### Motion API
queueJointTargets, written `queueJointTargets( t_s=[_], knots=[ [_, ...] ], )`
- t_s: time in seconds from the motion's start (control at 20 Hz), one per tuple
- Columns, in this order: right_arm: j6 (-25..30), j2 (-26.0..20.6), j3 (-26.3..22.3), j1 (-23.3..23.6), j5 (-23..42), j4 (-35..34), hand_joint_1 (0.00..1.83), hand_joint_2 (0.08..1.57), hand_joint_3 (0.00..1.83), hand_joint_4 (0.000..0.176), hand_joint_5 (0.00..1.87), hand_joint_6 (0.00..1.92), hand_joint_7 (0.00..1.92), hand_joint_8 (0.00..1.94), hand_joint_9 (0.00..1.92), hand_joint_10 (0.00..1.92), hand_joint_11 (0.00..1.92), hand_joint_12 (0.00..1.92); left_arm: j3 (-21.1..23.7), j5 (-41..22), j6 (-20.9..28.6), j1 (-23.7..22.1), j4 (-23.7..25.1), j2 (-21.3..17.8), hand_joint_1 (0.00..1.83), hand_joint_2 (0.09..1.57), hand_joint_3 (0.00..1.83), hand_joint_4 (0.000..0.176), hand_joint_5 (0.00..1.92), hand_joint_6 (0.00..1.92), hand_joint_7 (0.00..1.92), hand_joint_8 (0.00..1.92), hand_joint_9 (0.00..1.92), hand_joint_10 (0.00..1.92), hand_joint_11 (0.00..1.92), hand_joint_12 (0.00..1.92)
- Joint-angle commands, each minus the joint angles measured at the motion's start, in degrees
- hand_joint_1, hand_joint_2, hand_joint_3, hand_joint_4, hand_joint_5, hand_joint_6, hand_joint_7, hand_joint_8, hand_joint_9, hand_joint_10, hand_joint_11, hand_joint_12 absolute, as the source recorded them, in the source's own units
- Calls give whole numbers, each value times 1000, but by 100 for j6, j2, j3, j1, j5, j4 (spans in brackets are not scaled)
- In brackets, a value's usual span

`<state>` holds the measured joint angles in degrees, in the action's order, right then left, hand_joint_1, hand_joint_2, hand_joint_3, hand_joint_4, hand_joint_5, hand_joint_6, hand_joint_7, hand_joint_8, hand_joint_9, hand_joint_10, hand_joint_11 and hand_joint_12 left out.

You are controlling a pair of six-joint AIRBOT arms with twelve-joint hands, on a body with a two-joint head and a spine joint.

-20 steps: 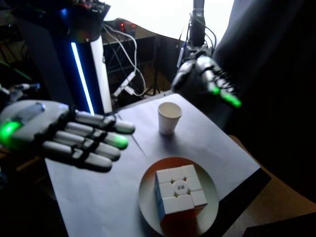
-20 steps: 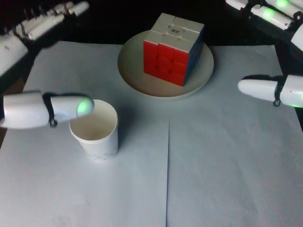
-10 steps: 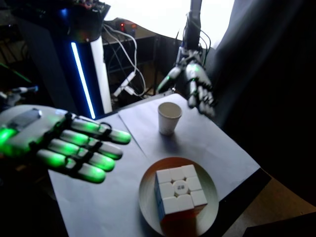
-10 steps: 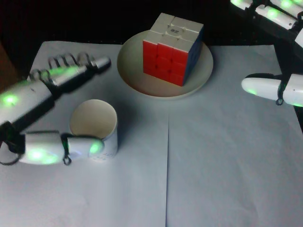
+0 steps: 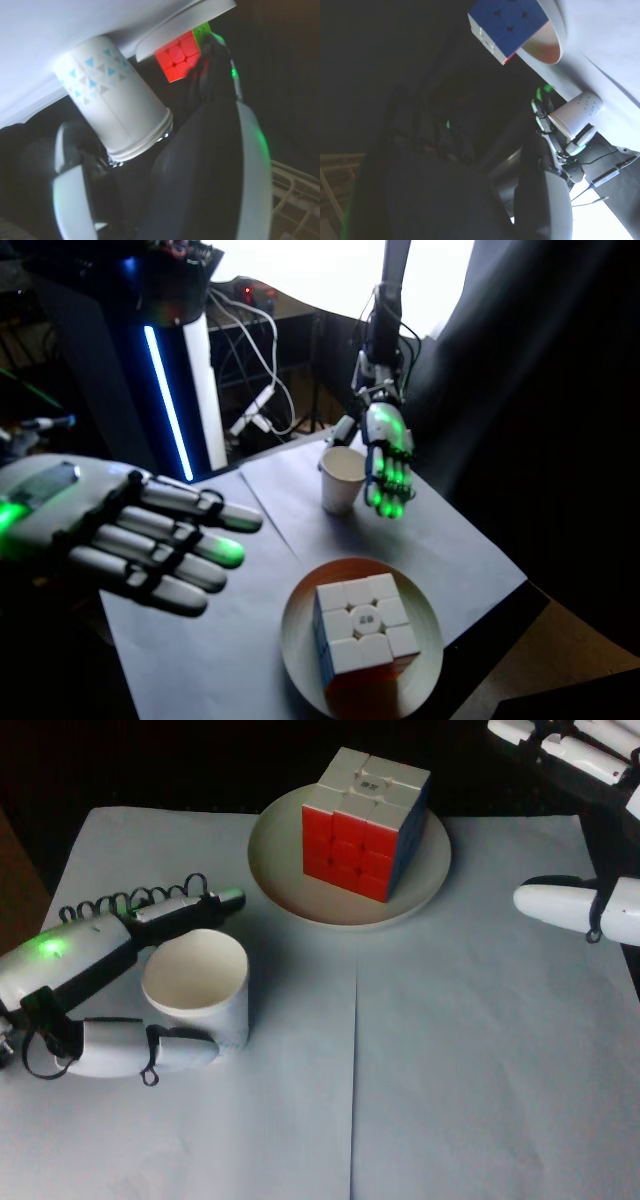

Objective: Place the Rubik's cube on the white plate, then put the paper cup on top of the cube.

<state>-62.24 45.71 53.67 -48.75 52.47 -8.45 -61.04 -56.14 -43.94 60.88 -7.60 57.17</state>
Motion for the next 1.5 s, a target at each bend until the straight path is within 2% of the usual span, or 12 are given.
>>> queueJointTargets(
  t_s=[0.0,0.05,0.2,0.3,0.55,0.65,0.9,0.95,1.05,1.15,1.35,1.45],
  knots=[
    [-7,-8,12,38,708,-31,334,1128,0,125,0,0,0,0,0,0,0,0,-8,-587,26,-26,18,46,1017,1099,0,40,269,977,349,718,184,1089,0,1539],
    [-7,0,12,28,708,-36,338,1129,0,118,0,0,0,0,0,0,0,0,4,-657,69,-25,22,34,954,1125,3,86,153,1245,173,1194,95,1327,0,1658],
    [-7,11,13,10,708,-51,343,1134,0,99,0,0,0,0,0,0,0,0,70,-851,119,-24,79,-38,872,1152,1,89,116,1189,189,974,75,1154,0,1589],
    [-7,12,14,7,708,-60,348,1143,4,105,0,0,0,0,0,0,0,0,153,-996,119,-24,125,-156,848,1161,1,62,134,1161,228,945,100,1200,0,1638],
    [-7,31,22,-1,708,-73,363,1139,0,125,0,0,0,0,0,0,0,0,334,-1381,118,-24,208,-421,893,1225,3,76,48,1558,141,1462,125,1586,52,1828],
    [-7,33,26,-1,708,-78,339,1140,1,112,0,0,0,0,0,0,0,0,358,-1472,118,-25,214,-481,929,1259,5,115,0,1684,118,1555,122,1649,29,1811],
    [-7,78,46,-1,708,-82,343,1138,0,118,0,0,0,0,0,0,0,0,120,-1358,117,-374,216,-573,1077,1249,0,87,34,1564,85,1521,109,1644,114,1851],
    [-7,78,46,-1,708,-82,356,1152,6,103,0,0,0,0,0,0,0,0,56,-1274,117,-503,239,-573,867,1366,11,36,391,1694,86,1516,101,1688,104,1909],
    [-7,81,47,-2,708,-82,363,1149,4,105,0,0,0,0,0,0,0,0,-163,-1004,117,-898,301,-544,756,1424,0,72,442,1777,107,1341,107,1595,106,1884],
    [-7,90,47,-12,708,-82,356,1160,8,103,0,0,0,0,0,0,0,0,-357,-789,117,-1234,344,-480,994,1266,0,122,48,1578,47,1515,40,1738,57,1921],
    [-6,95,45,-54,708,-90,370,1157,4,105,0,0,0,0,0,0,0,0,-801,-179,119,-1923,491,-223,1096,1234,0,132,89,1565,137,1555,171,1767,261,1921],
    [-6,103,45,-72,708,-98,382,1154,2,106,0,0,0,0,0,0,0,0,-981,13,159,-2174,549,-93,1223,1357,4,175,118,1553,508,1714,213,1785,325,1921]
  ],
)
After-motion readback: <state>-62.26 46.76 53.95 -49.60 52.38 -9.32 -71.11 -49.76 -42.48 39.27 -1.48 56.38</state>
